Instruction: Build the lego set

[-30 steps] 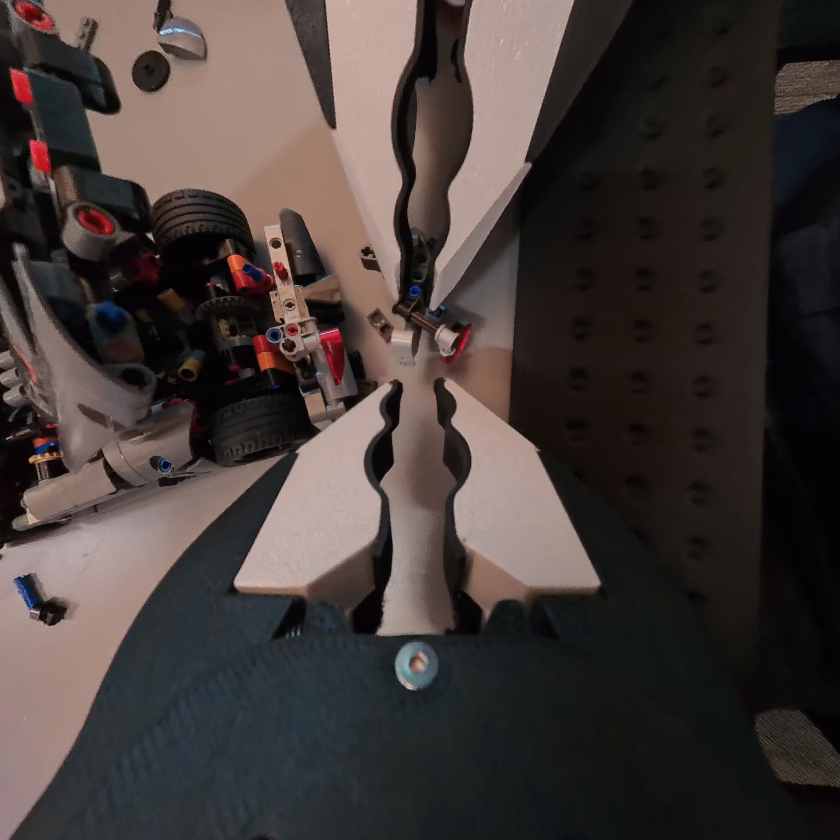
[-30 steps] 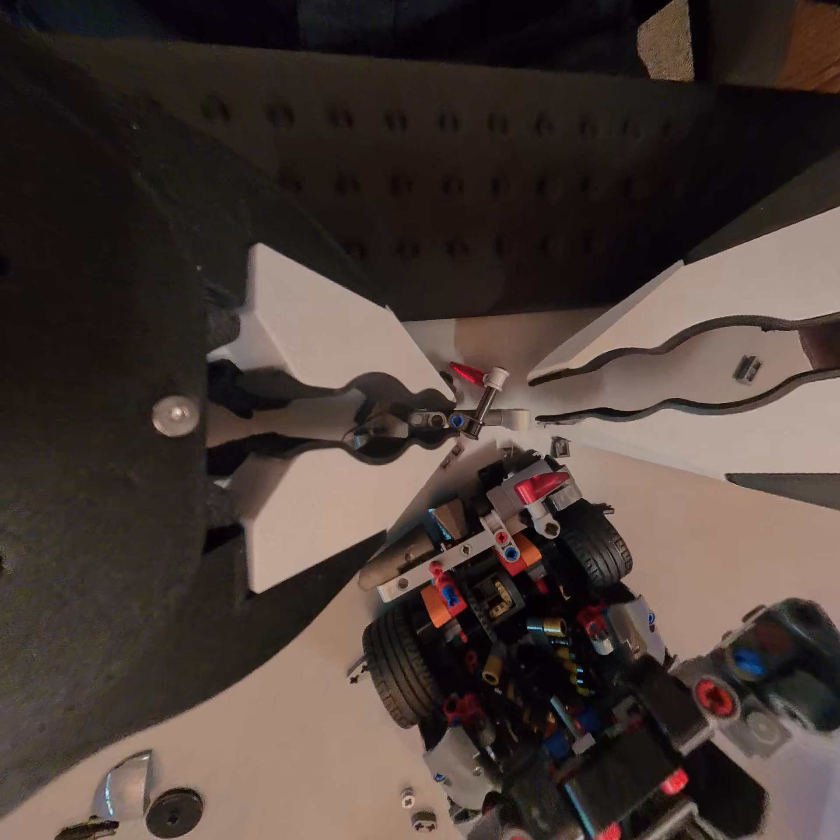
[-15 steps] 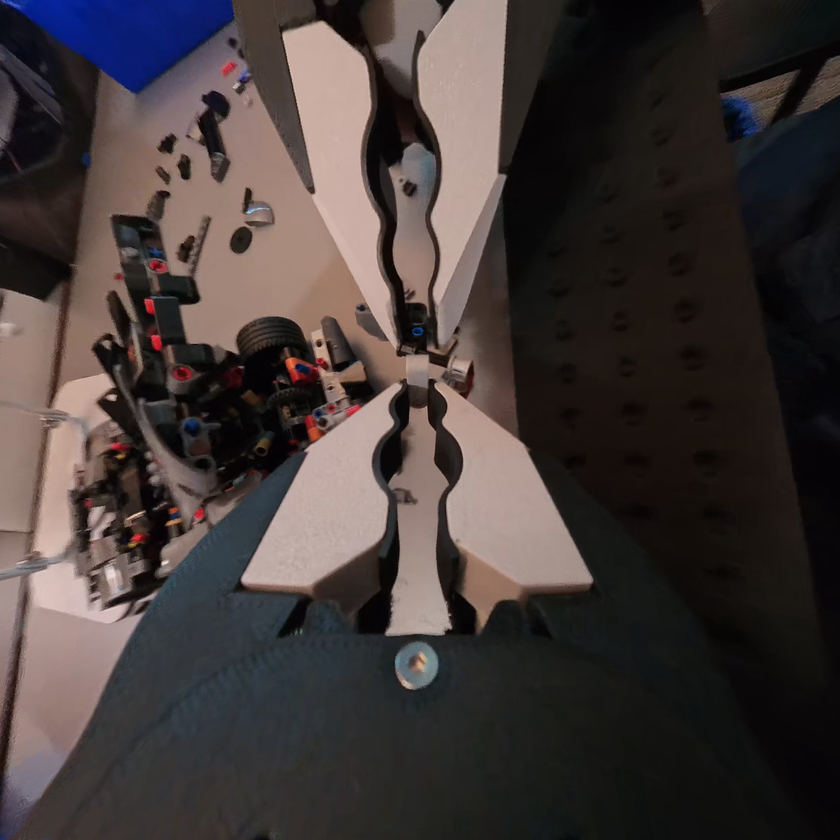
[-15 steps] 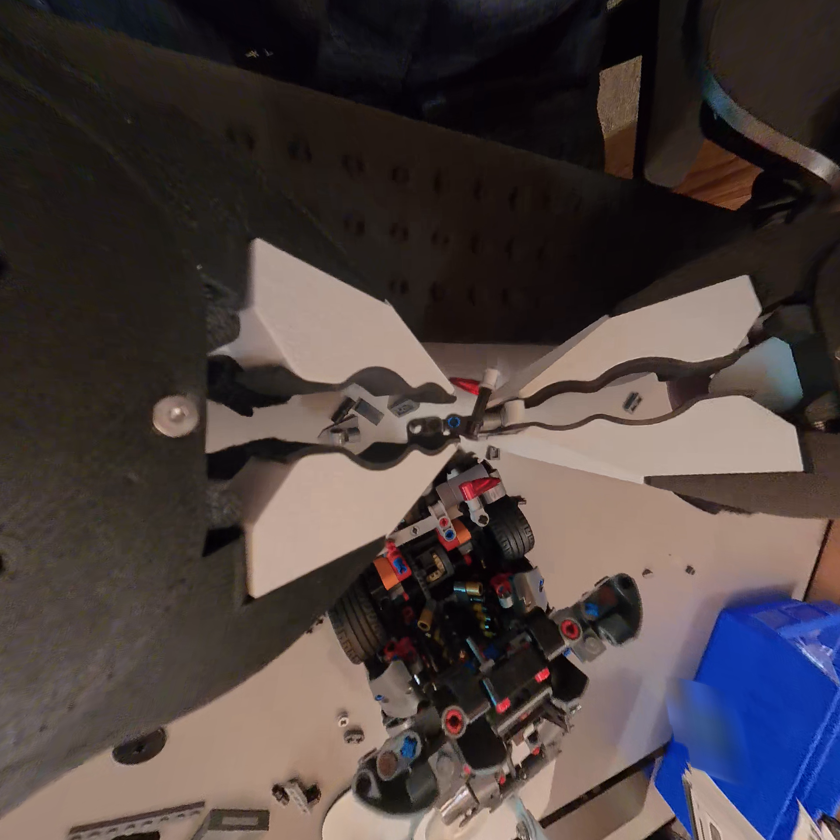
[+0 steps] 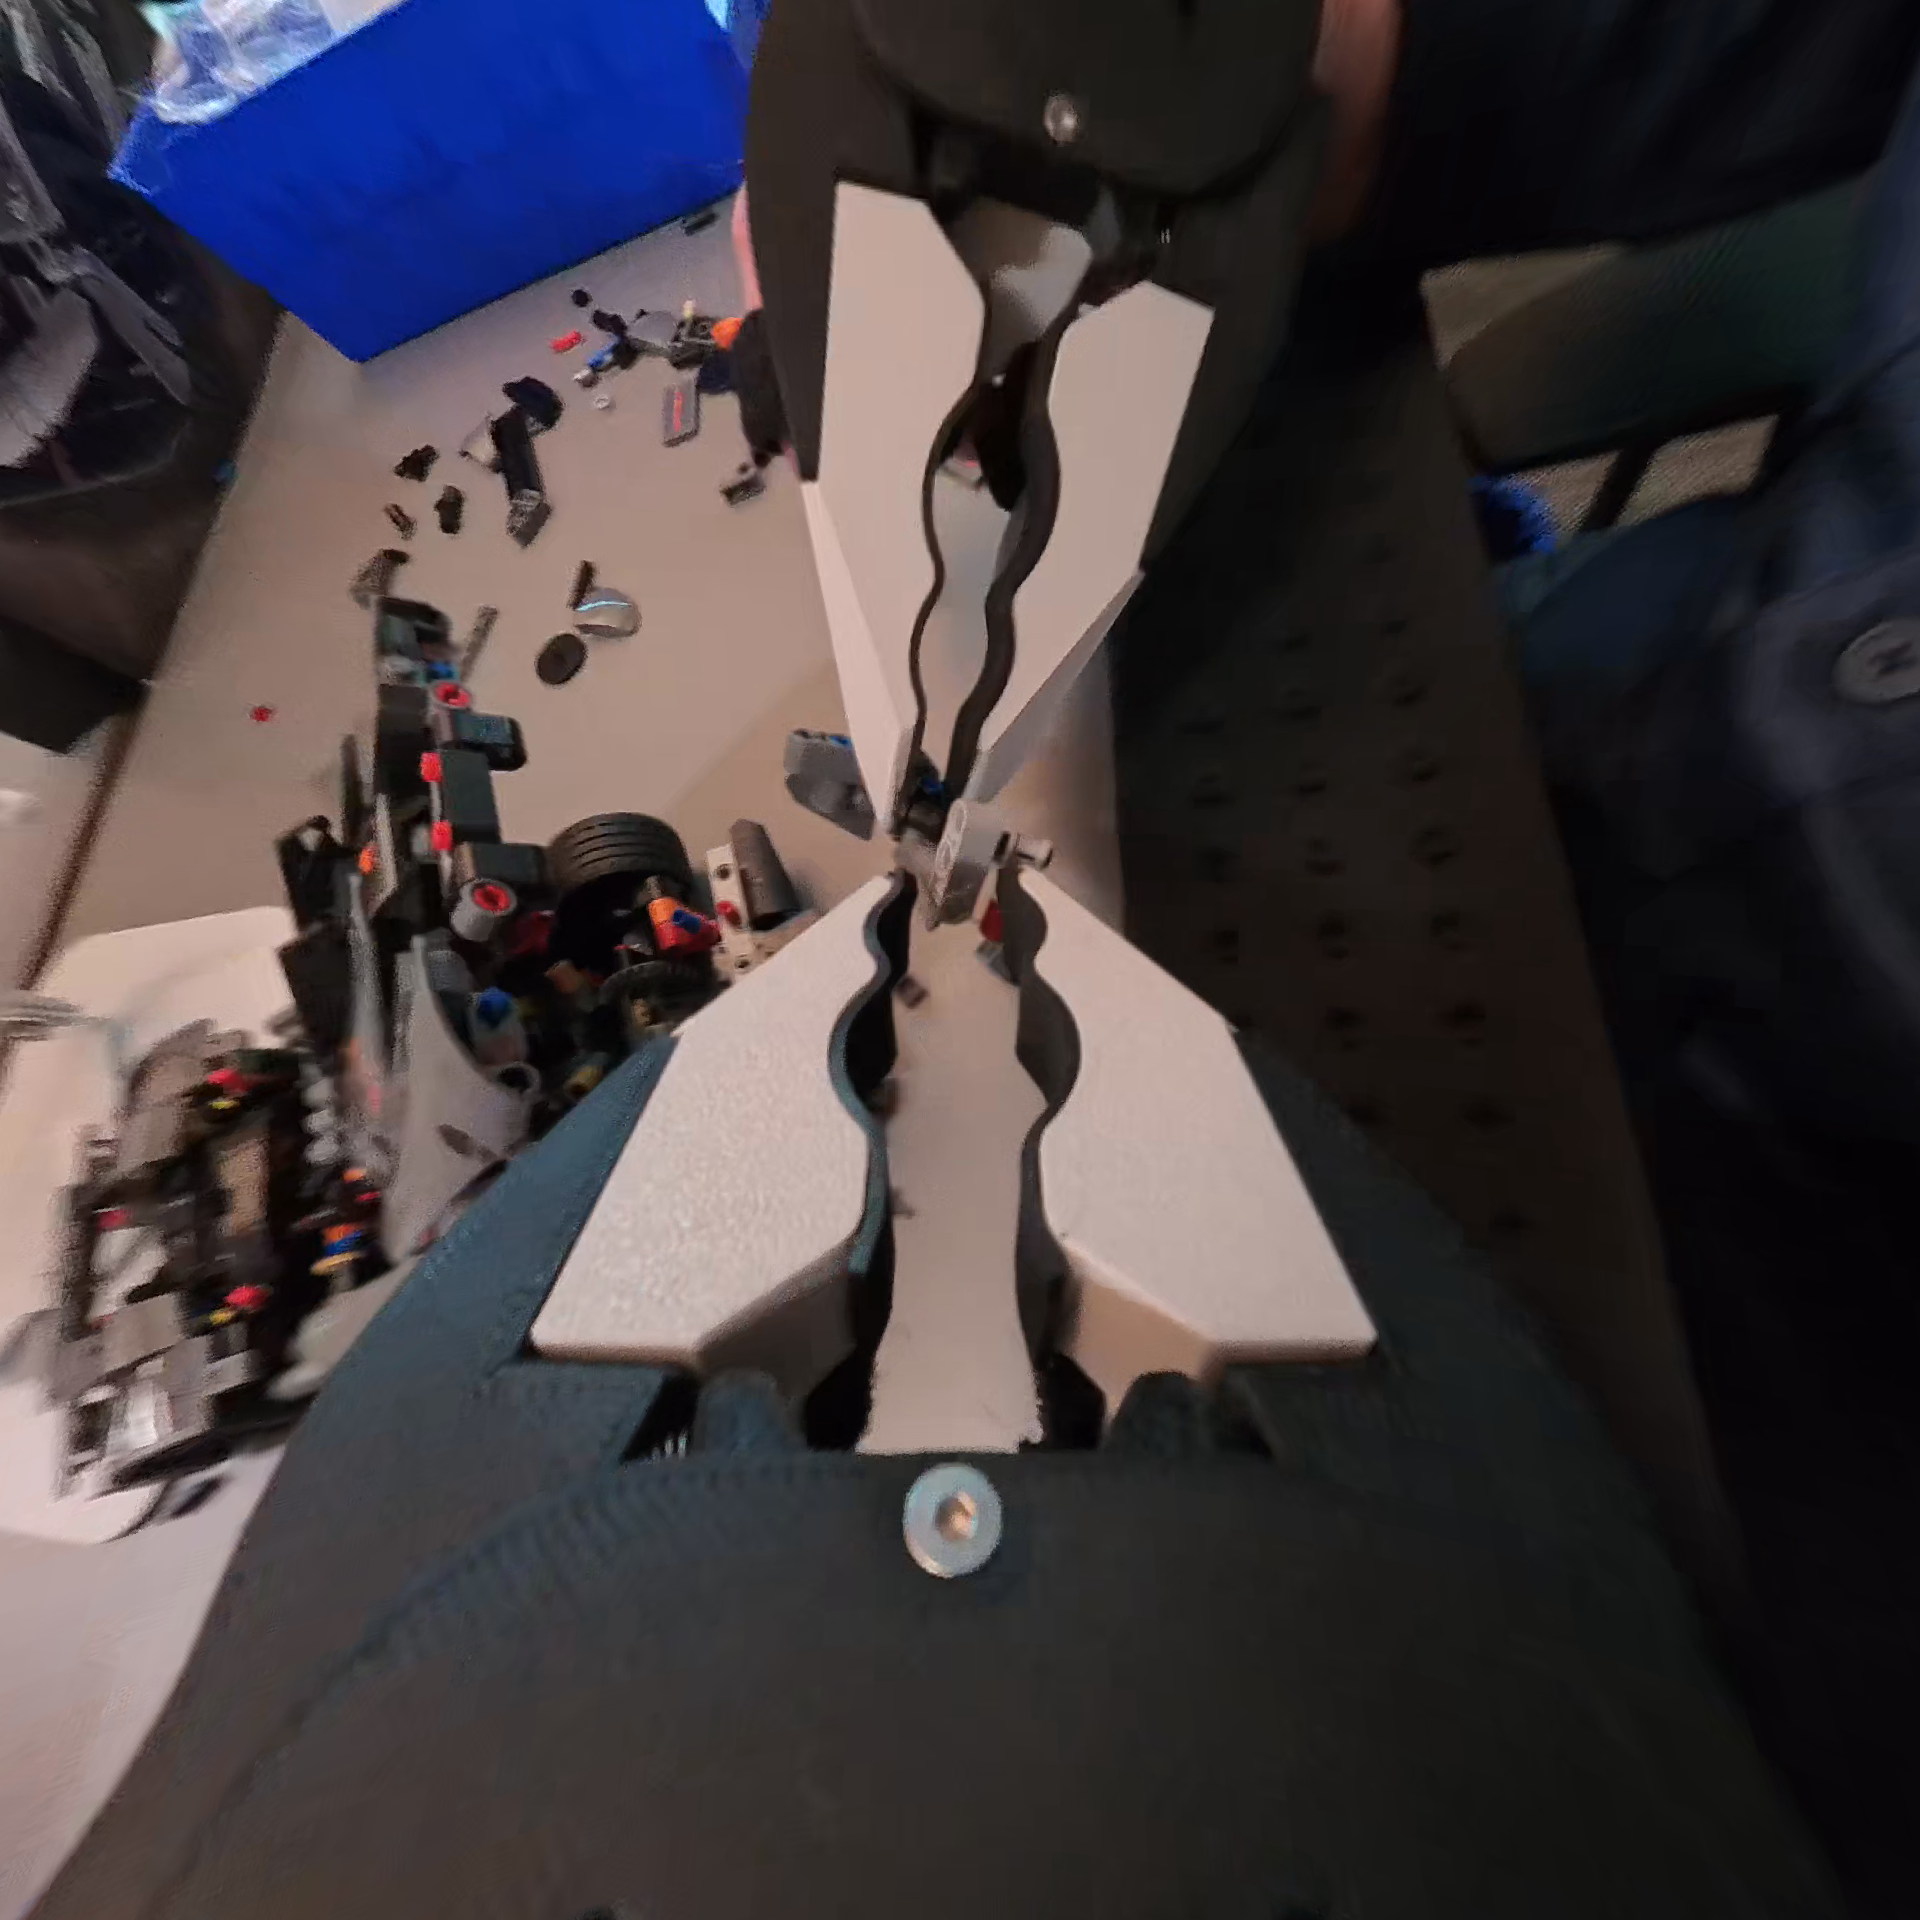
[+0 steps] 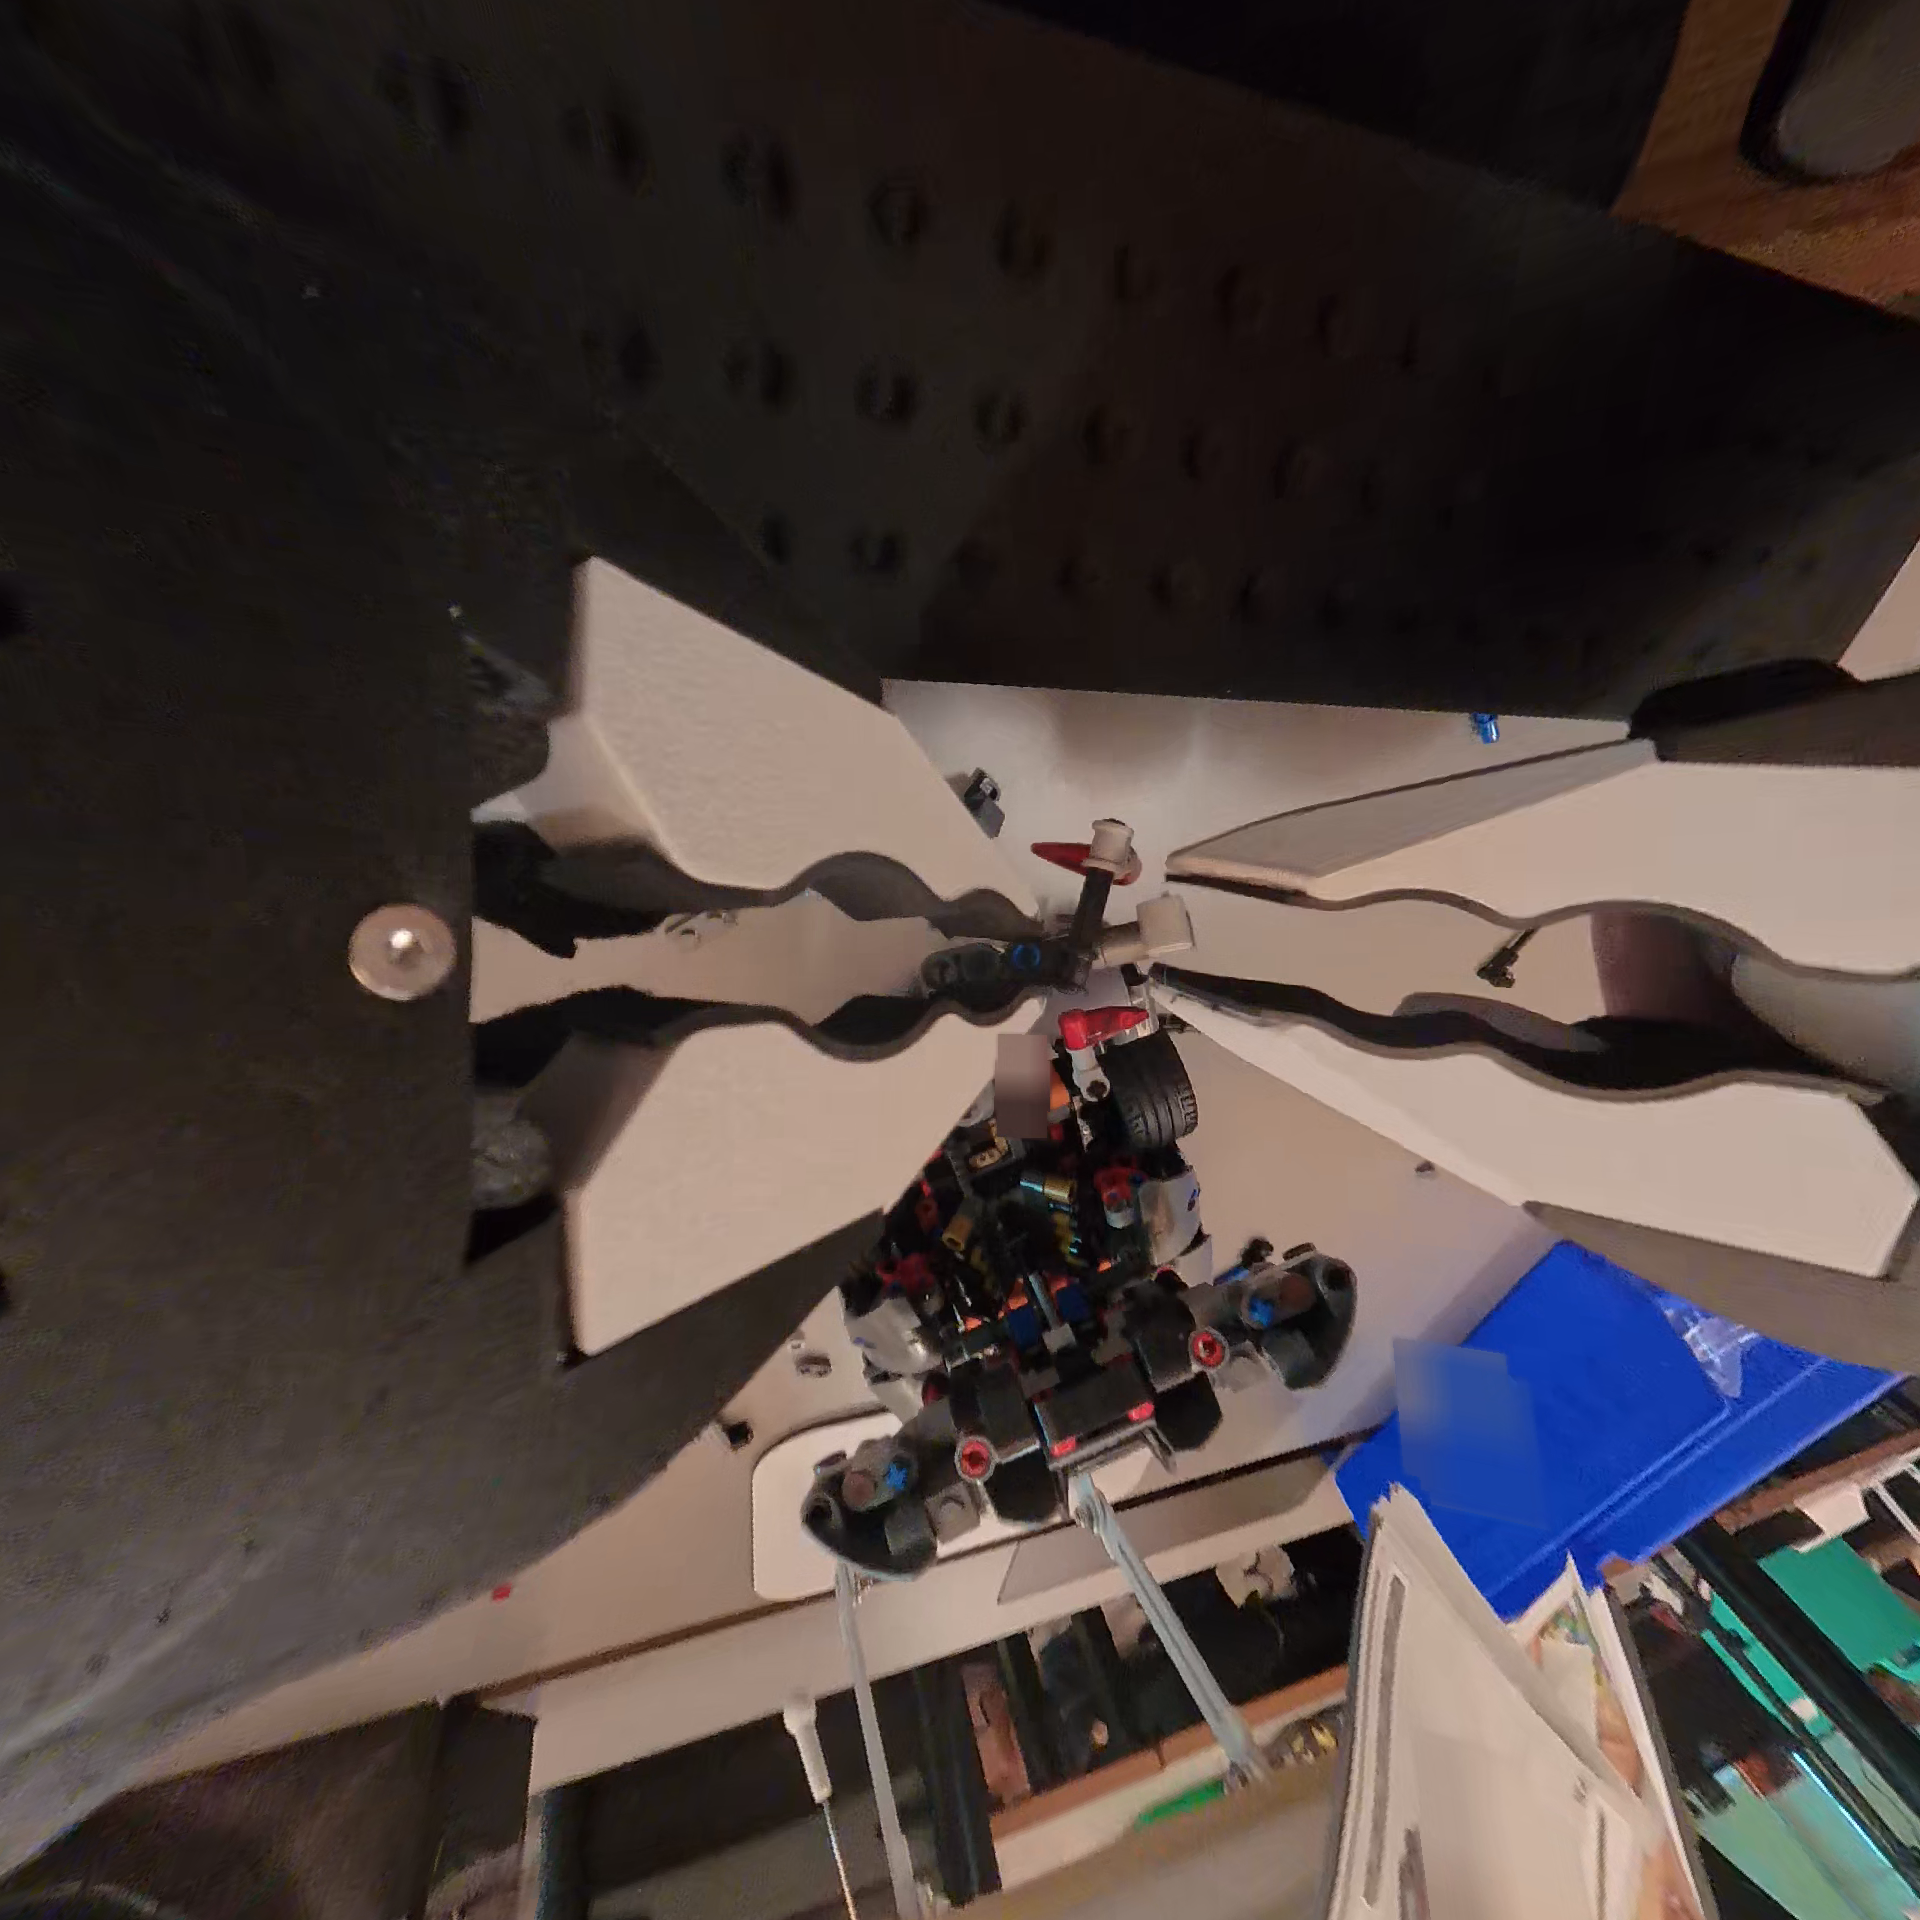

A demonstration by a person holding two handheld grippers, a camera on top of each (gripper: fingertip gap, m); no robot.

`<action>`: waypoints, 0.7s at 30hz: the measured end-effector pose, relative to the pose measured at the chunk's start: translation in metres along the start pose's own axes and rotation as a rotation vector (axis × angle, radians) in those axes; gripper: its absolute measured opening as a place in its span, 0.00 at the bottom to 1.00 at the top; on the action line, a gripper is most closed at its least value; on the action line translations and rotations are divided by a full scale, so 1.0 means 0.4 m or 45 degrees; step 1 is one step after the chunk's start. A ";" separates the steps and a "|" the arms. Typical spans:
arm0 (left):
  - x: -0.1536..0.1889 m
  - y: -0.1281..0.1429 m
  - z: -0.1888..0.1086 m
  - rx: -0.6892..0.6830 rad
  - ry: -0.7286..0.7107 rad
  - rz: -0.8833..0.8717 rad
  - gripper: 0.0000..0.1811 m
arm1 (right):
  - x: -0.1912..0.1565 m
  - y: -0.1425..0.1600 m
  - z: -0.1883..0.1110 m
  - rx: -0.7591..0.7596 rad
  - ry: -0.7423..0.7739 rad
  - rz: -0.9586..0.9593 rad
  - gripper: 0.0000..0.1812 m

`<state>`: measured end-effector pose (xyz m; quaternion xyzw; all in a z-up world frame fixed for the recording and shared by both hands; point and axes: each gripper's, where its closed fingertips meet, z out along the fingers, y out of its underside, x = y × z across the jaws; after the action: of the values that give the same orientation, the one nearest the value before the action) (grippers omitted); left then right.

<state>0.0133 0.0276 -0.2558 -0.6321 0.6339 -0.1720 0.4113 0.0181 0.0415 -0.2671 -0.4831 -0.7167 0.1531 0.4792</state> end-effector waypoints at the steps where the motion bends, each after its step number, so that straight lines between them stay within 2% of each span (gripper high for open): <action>1: 0.006 -0.001 0.000 0.019 0.049 -0.056 0.09 | 0.000 -0.002 -0.002 -0.001 0.013 -0.023 0.03; 3: 0.004 -0.001 -0.004 0.050 0.101 -0.143 0.09 | -0.001 -0.004 -0.004 -0.007 0.035 -0.070 0.03; 8: -0.002 -0.038 -0.035 0.255 0.305 -0.431 0.07 | -0.007 -0.001 -0.002 -0.039 0.078 -0.164 0.03; 10: -0.003 -0.030 -0.030 0.250 0.354 -0.518 0.08 | -0.009 -0.004 -0.001 -0.038 0.081 -0.177 0.03; 13: -0.003 -0.036 -0.026 0.270 0.381 -0.554 0.06 | -0.012 -0.007 0.002 -0.035 0.081 -0.187 0.03; 15: 0.000 -0.013 -0.010 0.190 0.361 -0.541 0.04 | -0.012 -0.011 0.002 -0.029 0.088 -0.196 0.03; 17: 0.011 -0.016 -0.007 0.194 0.388 -0.531 0.00 | -0.015 -0.014 0.002 -0.025 0.084 -0.199 0.03; 21: 0.022 -0.027 -0.008 0.193 0.397 -0.478 0.00 | -0.019 -0.014 0.005 -0.026 0.079 -0.207 0.03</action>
<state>0.0192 0.0166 -0.2485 -0.6718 0.5466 -0.3876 0.3156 0.0140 0.0327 -0.2683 -0.4327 -0.7397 0.0915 0.5072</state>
